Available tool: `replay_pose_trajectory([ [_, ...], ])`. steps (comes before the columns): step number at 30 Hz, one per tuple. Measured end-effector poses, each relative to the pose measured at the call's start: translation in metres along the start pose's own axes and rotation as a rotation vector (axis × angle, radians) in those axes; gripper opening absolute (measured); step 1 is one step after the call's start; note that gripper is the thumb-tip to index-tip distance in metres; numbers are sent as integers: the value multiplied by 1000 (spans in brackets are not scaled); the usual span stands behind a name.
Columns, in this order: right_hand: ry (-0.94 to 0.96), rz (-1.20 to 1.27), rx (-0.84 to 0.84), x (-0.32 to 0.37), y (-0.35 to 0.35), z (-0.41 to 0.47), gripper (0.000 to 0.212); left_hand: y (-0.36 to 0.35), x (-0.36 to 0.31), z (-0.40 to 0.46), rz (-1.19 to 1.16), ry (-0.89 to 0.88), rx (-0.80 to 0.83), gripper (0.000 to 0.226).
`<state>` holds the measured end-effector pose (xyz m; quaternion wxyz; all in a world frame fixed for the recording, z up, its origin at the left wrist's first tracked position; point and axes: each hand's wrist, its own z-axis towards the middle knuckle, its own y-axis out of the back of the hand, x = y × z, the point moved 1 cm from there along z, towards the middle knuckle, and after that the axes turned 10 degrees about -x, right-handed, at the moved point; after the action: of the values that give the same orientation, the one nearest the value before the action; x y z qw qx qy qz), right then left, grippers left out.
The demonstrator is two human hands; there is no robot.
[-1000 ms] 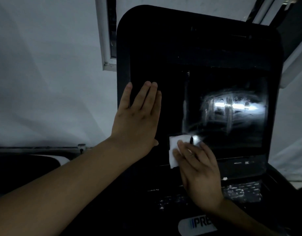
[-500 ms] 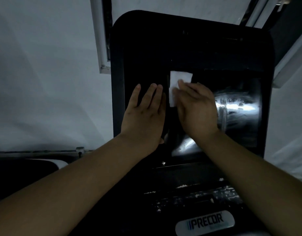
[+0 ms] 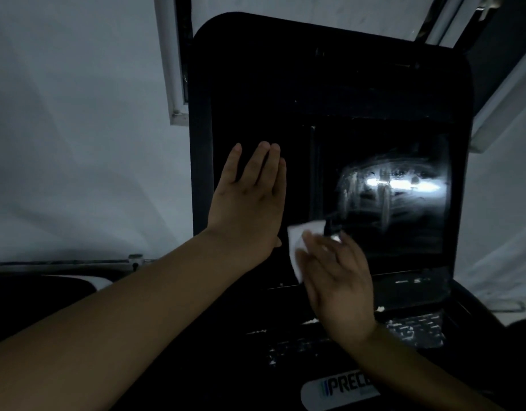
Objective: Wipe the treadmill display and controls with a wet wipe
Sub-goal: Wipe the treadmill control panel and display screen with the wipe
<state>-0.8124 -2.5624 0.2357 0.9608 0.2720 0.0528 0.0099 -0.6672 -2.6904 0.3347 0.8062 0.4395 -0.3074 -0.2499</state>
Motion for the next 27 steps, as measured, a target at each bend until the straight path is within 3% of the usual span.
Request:
replay_pose_trajectory([
  [7,-37,-108,-242,-53,-35,127,26,2,0,0,-2,14,7,128],
  [12,18,-210,-169,-74,-44,157,33,2,-1,1,-4,20,17,128],
  [23,-31,-16,58,0,-6,-14,34,1,-1,0,-8,10,3,127],
  [27,-6,-1,18,0,-7,-15,34,1,-2,0,-3,18,10,127],
])
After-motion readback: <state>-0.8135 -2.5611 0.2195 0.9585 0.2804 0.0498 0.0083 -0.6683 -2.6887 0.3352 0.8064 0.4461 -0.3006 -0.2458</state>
